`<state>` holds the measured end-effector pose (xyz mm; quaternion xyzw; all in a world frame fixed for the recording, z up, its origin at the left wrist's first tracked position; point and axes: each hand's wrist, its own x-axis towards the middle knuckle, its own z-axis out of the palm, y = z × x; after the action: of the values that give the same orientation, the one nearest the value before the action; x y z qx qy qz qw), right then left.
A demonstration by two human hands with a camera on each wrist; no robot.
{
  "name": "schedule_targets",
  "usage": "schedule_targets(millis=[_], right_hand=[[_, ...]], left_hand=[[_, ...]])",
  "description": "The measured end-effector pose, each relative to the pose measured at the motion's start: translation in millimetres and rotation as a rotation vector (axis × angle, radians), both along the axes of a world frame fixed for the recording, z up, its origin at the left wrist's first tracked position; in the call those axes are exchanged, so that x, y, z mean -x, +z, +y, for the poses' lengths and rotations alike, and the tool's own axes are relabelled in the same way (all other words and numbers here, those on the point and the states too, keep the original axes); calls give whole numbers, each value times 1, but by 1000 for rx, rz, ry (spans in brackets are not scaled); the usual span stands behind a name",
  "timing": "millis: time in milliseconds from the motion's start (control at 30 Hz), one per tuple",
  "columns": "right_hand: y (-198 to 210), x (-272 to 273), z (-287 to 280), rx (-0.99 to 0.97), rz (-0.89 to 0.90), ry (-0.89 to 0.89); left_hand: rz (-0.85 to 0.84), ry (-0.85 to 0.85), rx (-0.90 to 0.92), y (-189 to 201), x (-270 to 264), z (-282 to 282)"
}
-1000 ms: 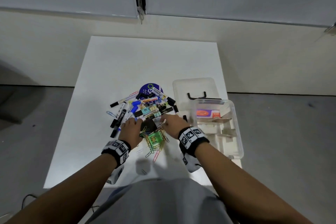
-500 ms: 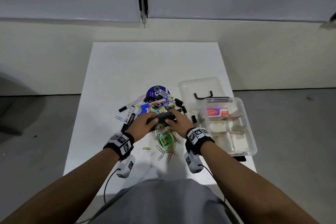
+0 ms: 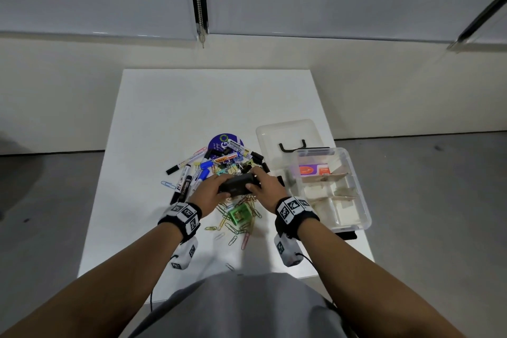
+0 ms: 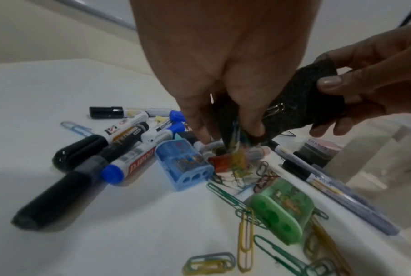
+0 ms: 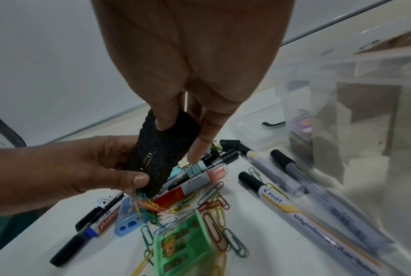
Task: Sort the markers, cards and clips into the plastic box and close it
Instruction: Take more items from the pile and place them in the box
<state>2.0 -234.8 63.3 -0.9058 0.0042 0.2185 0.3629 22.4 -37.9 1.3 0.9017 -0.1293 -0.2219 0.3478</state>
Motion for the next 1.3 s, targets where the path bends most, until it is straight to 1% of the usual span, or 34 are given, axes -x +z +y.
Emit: schedule_targets(millis=[100,133,267,400,533,633,667,733,800,833,900,967,1033,1100,1200,1300], right_hand=[[-3,3,-4,4,8,0],[-4,3,-5,-5,10,-7],[-4,1,-11,-42,21,-25],[-4,-6,-23,-44,33,18],[-7,-4,-37,23,34,83],[1,0,-36,70,10,122],[4,0,-40,77,-3,126],[11,-2,-53,51,-21,114],[22,-5,-68,-12,-23,125],[29,-7,-77,-30,-6,148],[45,-14,-97,-22,42,190],[58,-25,-117,27,55,226],[67,-36,-134,84,9,290],[75,-48,-151,130,-32,327],[79,-61,-185,166,-32,310],[69,-61,-211,189,6,290]], left_hand=[[-38,-21,-122,2,0,-1],[-51,-27,-134,4,0,-3],[-46,-26,-52,12,-2,-16],[-67,-73,-31,11,-2,-16],[-54,-59,-50,13,5,-24],[-56,-35,-186,9,6,-13],[-73,-35,-199,9,6,-14],[-65,-31,-131,12,3,-22],[30,-11,-12,27,1,-40],[32,-22,23,35,-1,-50],[-58,-29,80,47,-8,-72],[-195,-27,106,58,-16,-98],[-320,-51,108,69,-25,-129],[-387,-42,132,79,-31,-157],[-383,41,173,79,-38,-181],[-314,77,126,70,-39,-202]])
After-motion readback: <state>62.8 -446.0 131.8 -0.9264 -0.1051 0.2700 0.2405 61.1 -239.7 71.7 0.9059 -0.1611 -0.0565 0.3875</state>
